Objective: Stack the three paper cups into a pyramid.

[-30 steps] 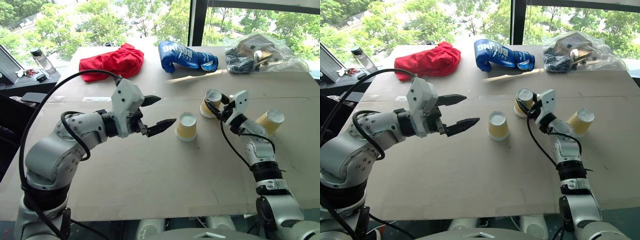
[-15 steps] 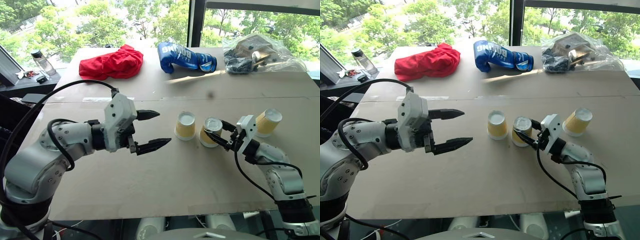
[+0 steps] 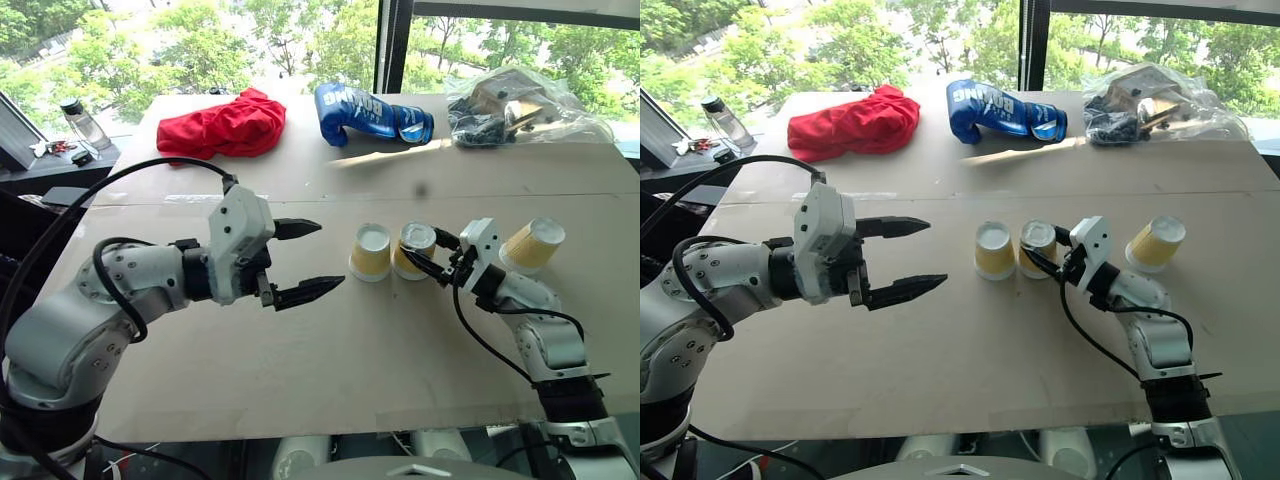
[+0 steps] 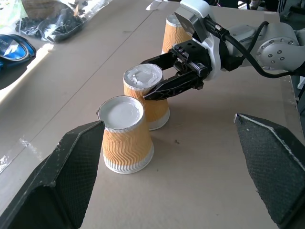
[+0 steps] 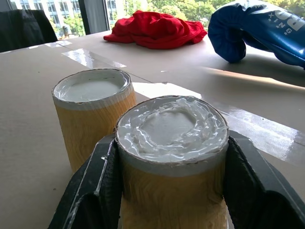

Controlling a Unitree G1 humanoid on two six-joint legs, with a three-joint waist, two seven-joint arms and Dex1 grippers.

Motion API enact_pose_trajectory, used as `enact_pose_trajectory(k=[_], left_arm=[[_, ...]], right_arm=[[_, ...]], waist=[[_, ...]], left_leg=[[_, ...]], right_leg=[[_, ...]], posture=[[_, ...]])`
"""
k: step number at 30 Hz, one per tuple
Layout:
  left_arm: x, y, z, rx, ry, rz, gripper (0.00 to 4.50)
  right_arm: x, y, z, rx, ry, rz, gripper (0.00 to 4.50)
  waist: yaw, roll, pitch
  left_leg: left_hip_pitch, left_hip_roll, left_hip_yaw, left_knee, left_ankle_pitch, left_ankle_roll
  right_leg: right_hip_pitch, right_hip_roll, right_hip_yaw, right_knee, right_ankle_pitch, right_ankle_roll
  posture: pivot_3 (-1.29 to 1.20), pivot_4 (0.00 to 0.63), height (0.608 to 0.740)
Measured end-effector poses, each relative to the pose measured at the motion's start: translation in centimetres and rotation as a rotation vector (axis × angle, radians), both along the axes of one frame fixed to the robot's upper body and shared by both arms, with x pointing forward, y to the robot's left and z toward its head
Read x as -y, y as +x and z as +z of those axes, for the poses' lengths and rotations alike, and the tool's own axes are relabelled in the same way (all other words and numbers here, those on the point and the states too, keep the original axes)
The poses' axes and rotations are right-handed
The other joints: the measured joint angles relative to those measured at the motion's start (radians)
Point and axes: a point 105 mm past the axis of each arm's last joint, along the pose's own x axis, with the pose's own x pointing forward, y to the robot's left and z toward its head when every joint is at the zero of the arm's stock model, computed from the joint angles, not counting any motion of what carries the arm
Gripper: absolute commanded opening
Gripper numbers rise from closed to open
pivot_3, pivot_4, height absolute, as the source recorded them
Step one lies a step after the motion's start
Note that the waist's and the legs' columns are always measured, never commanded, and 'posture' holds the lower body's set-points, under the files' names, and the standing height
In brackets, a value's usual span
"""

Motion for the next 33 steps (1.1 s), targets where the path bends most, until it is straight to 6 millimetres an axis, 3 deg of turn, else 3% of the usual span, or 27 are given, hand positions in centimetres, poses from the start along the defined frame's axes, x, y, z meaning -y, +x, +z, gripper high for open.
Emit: enact_pose_trajectory(k=[7, 9, 10, 13, 18, 25, 29, 31, 33], left_arm=[[-0.1, 0.0, 0.0, 0.002, 0.005, 0.004, 4.5], [-0.1, 0.0, 0.0, 0.002, 0.005, 0.005, 4.5], [-0.1, 0.1, 0.0, 0.002, 0.005, 0.005, 4.5], [-0.1, 0.1, 0.0, 0.003, 0.004, 0.005, 4.5], [0.0, 0.0, 0.1, 0.004, 0.004, -0.002, 4.5], [0.2, 0.0, 0.3, 0.009, -0.001, -0.031, 4.5], [0.7, 0.3, 1.0, 0.02, -0.01, -0.075, 4.5], [1.0, 0.0, 1.0, -0.001, -0.022, -0.111, 4.5], [1.4, -0.3, 1.5, -0.026, -0.041, -0.159, 4.5]], right_arm=[[-0.4, -0.5, -0.2, -0.044, 0.028, 0.023, 2.04], [-0.4, -0.6, -0.2, -0.049, 0.027, 0.025, 3.02], [-0.4, -0.6, -0.1, -0.049, 0.026, 0.023, 3.22], [-0.3, -0.6, -0.3, -0.057, 0.024, 0.019, 4.48], [0.2, -0.6, 0.2, -0.049, 0.051, 0.008, 4.48], [2.1, -2.8, 2.1, 0.018, 0.042, 0.014, 4.48], [4.3, -4.1, 5.0, 0.099, 0.038, -0.055, 4.48], [5.5, -4.1, 5.2, 0.106, 0.033, -0.12, 4.48], [8.0, -4.0, 5.3, 0.111, 0.026, -0.253, 4.48]], waist=[[0.0, 0.0, 0.0], [-0.001, 0.0, 0.0], [-0.001, 0.0, 0.0], [-0.001, 0.0, 0.0], [0.0, 0.0, 0.0], [0.01, 0.0, 0.001], [0.02, 0.0, 0.001], [0.022, 0.0, 0.001], [0.025, 0.0, 0.001]], left_leg=[[0.0, 0.0, 0.0, 0.0, 0.0, 0.0], [0.0, 0.0, 0.0, 0.0, 0.0, 0.0], [0.0, 0.0, 0.0, 0.0, 0.0, 0.0], [0.0, 0.0, 0.0, 0.0, 0.0, 0.001], [0.0, 0.0, 0.0, 0.0, 0.0, 0.0], [-0.001, 0.0, 0.0, 0.0, 0.0, 0.001], [0.0, 0.0, 0.001, 0.0, -0.001, 0.001], [0.0, 0.0, 0.0, 0.0, -0.001, 0.001], [-0.001, 0.0, 0.0, 0.0, -0.001, 0.001]], right_leg=[[0.0, 0.0, 0.0, 0.0, 0.0, 0.0], [0.0, 0.0, 0.0, 0.0, 0.0, 0.0], [0.0, 0.0, 0.0, 0.0, 0.0, 0.0], [0.0, 0.0, 0.0, 0.0, 0.0, 0.0], [0.0, 0.0, 0.0, 0.0, 0.0, 0.0], [0.0, -0.001, 0.0, 0.0, 0.0, 0.0], [0.0, 0.0, 0.0, 0.0, 0.0, 0.0], [0.0, 0.0, 0.0, 0.0, 0.0, 0.0], [0.0, 0.0, -0.001, 0.0, 0.0, 0.0]], posture=[[0.0, 0.15, 0.74], [0.0, 0.15, 0.74], [0.0, 0.15, 0.74], [0.0, 0.15, 0.74], [0.0, 0.15, 0.74], [0.0, 0.15, 0.74], [0.0, 0.15, 0.74], [0.0, 0.15, 0.74], [0.0, 0.15, 0.74]])
